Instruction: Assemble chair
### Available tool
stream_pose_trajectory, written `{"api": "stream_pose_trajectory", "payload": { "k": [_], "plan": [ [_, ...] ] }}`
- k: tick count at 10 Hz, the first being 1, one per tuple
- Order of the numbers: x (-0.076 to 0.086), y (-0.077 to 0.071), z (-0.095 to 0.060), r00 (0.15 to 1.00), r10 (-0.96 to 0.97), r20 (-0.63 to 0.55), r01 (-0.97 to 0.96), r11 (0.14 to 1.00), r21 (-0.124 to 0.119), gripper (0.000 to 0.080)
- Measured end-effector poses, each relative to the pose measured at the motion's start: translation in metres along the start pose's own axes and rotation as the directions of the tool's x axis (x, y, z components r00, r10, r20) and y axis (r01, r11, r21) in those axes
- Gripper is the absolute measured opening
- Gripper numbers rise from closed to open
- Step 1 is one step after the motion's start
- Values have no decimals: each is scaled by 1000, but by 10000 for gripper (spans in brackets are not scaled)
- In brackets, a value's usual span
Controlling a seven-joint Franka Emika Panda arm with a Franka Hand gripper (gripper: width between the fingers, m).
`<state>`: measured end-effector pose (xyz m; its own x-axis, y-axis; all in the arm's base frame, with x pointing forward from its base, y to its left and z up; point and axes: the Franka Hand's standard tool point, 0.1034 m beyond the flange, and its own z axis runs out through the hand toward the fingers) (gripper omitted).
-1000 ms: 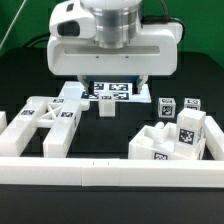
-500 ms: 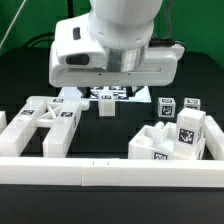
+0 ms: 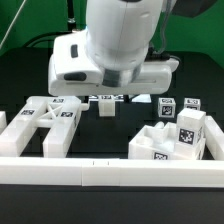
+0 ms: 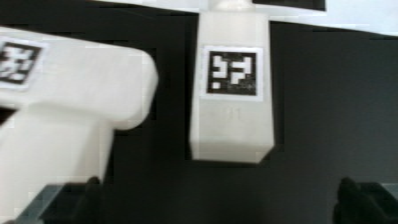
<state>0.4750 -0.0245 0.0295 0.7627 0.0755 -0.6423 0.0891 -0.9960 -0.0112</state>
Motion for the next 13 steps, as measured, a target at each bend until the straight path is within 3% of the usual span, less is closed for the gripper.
{"api": "stream_pose_trajectory", "payload": {
  "k": [3, 4, 5, 8, 9, 13],
  "plan": [
    [-8, 0, 2, 998, 3, 70, -3, 1000, 8, 649],
    [-13, 2, 3, 985, 7, 173, -11, 1000, 23, 649],
    [-7, 3, 6, 971, 9, 238, -14, 1000, 22, 649],
    [-12, -2, 13, 900, 10, 436, -28, 999, 34, 649],
    [-4, -2, 13, 902, 7, 432, -22, 999, 30, 649],
    [1, 0, 20, 911, 20, 412, -31, 999, 20, 649]
  ]
}}
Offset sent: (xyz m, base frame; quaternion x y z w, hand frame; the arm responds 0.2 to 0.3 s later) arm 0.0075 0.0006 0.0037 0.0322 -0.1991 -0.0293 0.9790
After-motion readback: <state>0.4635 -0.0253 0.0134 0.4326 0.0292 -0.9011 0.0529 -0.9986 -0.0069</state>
